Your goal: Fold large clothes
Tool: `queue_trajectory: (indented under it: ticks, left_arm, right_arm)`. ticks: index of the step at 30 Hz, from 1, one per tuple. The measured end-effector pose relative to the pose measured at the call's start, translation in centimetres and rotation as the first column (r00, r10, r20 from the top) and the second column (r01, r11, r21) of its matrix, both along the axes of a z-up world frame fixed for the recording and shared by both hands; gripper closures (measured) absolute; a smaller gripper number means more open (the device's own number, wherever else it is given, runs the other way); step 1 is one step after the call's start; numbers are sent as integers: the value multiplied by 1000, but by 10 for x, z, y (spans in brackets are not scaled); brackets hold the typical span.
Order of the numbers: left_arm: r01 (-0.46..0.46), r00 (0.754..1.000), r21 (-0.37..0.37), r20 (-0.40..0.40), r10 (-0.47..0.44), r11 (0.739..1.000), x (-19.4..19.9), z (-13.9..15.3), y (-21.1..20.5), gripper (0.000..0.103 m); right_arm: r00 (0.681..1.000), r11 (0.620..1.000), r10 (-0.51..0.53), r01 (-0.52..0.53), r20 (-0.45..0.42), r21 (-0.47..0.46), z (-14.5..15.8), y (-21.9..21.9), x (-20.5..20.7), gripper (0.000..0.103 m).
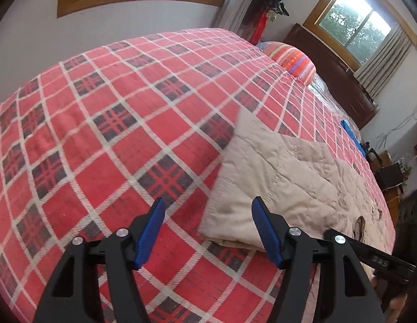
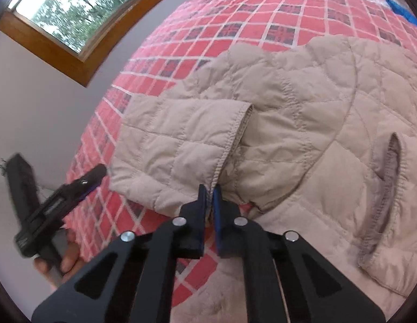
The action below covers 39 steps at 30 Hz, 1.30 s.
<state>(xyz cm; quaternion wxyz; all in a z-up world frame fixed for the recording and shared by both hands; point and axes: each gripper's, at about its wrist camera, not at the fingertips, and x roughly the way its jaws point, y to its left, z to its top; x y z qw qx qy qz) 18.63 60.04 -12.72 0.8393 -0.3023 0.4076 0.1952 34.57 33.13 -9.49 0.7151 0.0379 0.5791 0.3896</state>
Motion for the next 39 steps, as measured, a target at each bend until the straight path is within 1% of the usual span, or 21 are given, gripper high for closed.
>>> queue_trajectory:
  ticks: [1, 3, 5, 10, 12, 15, 16, 19, 21, 24, 27, 30, 32, 35, 37, 39]
  left_arm:
    - [0, 1000, -9, -3, 0, 1000, 1, -2, 0, 36]
    - [5, 1000, -26, -4, -5, 1000, 4, -4, 0, 36]
    - [15, 1000, -39, 7, -15, 999, 7, -4, -3, 36]
    - [53, 998, -37, 24, -52, 998, 16, 2, -18, 36]
    - [72, 997, -39, 28, -71, 997, 21, 3, -26, 36]
    - [92, 995, -42, 27, -91, 995, 30, 4, -36, 36]
    - [100, 995, -44, 29, -99, 994, 33, 5, -40, 36]
    - [122, 992, -39, 26, -121, 992, 41, 4, -52, 36]
    - [133, 991, -30, 20, -133, 991, 48, 4, -60, 36]
    - [165, 986, -48, 24, -164, 985, 59, 5, -74, 36]
    - [200, 980, -31, 14, -200, 979, 72, 6, -91, 36]
    - [230, 973, -38, 0, -230, 972, 84, 2, -105, 36]
    - [255, 967, -68, 9, -255, 964, 92, -1, -114, 36]
    - [290, 957, -94, 28, -288, 953, 103, -2, -130, 36]
    - [307, 952, -99, 11, -307, 947, 111, -5, -142, 36]
    - [310, 949, -80, -27, -313, 947, 120, -11, -155, 37]
  right_arm:
    - [1000, 1000, -5, 5, 2, 11, 4, -6, 1, 101]
    - [998, 1000, -28, 27, 62, 6, 21, -22, 2, 101]
    - [994, 999, -44, 44, 97, 4, 34, -35, 3, 101]
    - [981, 995, -99, 98, 164, 14, 69, -85, 4, 102]
    - [970, 990, -136, 137, 204, 8, 82, -114, 4, 102]
    - [959, 983, -183, 185, 217, 14, 90, -153, 5, 101]
    - [951, 976, -214, 215, 222, 17, 91, -174, 5, 102]
    - [931, 961, -268, 276, 248, 2, 87, -214, 4, 102]
    - [923, 948, -311, 318, 227, 5, 79, -243, 6, 102]
    - [909, 930, -360, 367, 210, 8, 70, -277, 7, 102]
    - [892, 911, -405, 412, 200, 10, 63, -308, 6, 102]
    - [878, 895, -439, 446, 191, 4, 55, -328, 2, 102]
    - [869, 885, -459, 466, 187, 7, 52, -342, 0, 102]
    - [855, 869, -484, 495, 189, -17, 44, -359, 0, 102]
    - [854, 865, -489, 502, 178, -29, 37, -363, 1, 102]
    - [852, 860, -493, 508, 177, -46, 31, -364, 2, 102]
